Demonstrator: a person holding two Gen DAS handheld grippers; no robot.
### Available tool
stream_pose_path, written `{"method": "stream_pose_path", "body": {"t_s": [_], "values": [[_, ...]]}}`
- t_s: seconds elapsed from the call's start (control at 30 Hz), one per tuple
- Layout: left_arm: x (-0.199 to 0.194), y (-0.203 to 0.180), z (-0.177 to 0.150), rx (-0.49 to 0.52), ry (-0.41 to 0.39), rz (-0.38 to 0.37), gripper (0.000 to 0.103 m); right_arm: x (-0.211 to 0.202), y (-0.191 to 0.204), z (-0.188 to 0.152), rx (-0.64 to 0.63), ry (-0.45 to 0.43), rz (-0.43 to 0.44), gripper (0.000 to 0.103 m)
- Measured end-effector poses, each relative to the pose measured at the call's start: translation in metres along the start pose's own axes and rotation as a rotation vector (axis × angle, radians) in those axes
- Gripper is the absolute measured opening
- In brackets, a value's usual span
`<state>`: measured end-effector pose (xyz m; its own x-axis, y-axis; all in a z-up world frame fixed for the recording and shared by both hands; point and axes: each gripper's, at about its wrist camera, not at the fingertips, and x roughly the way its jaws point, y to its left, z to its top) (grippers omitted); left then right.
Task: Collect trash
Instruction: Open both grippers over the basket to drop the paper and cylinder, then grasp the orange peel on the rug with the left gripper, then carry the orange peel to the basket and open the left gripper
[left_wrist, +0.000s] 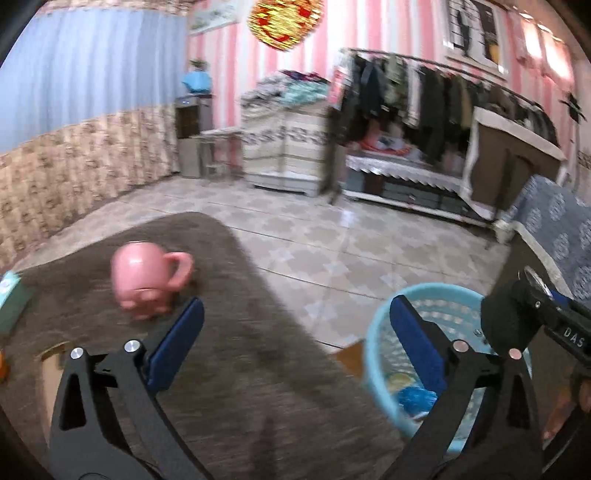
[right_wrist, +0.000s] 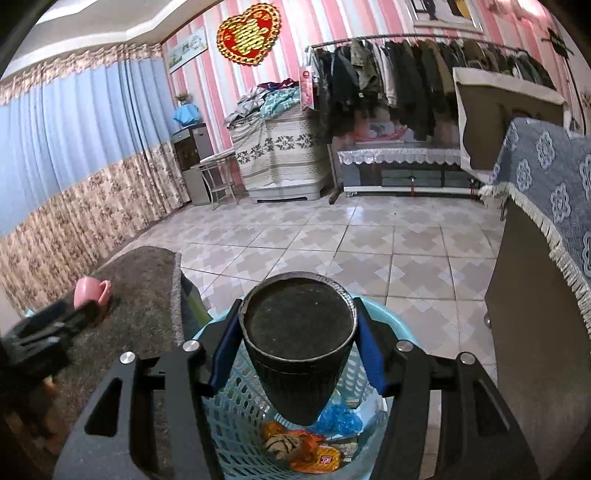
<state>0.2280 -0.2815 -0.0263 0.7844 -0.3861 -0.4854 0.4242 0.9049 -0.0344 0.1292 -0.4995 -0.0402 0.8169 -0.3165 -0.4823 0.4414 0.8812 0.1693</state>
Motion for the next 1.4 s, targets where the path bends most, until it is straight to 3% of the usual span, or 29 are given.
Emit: {"method": "stream_pose_path", "body": {"t_s": [0.07, 0.23, 0.43, 0.7, 0.97, 1.03, 1.13, 1.2, 1.27, 1.33, 1.4], "values": [[-0.008, 0.013, 0.000, -0.015, -0.006, 0.019, 0.097, -0.003, 0.010, 0.000, -0.036, -0.026, -0.034, 0.097], [-0.040, 0.051, 0.000, -0.037, -0.040, 0.101, 0.097, -0.005, 0.036, 0.001, -0.144, -0.018, -0.065, 0.098], [-0.073, 0.114, -0.009, -0.064, -0.049, 0.228, 0.097, -0.008, 0.056, -0.001, -0.179, -0.011, -0.044, 0.098], [-0.086, 0.258, -0.045, -0.263, 0.044, 0.450, 0.097, -0.003, 0.066, -0.004, -0.175, 0.020, -0.023, 0.098], [-0.053, 0.349, -0.073, -0.353, 0.160, 0.610, 0.096, 0.004, 0.064, -0.007, -0.145, 0.052, -0.013, 0.098], [-0.037, 0.363, -0.083, -0.362, 0.225, 0.626, 0.087, 0.005, 0.062, -0.007, -0.140, 0.058, -0.008, 0.098], [-0.020, 0.376, -0.089, -0.407, 0.308, 0.559, 0.069, 0.005, 0.061, -0.007, -0.137, 0.061, -0.009, 0.098], [-0.014, 0.379, -0.087, -0.397, 0.317, 0.550, 0.063, 0.006, 0.060, -0.008, -0.131, 0.066, -0.009, 0.098], [-0.012, 0.378, -0.084, -0.385, 0.315, 0.542, 0.045, 0.006, 0.058, -0.008, -0.124, 0.065, -0.008, 0.098], [-0.012, 0.374, -0.080, -0.361, 0.313, 0.543, 0.033, 0.004, 0.056, -0.007, -0.114, 0.063, -0.009, 0.098], [-0.014, 0.364, -0.075, -0.332, 0.303, 0.528, 0.028, 0.002, 0.052, -0.006, -0.108, 0.057, -0.016, 0.098]]}}
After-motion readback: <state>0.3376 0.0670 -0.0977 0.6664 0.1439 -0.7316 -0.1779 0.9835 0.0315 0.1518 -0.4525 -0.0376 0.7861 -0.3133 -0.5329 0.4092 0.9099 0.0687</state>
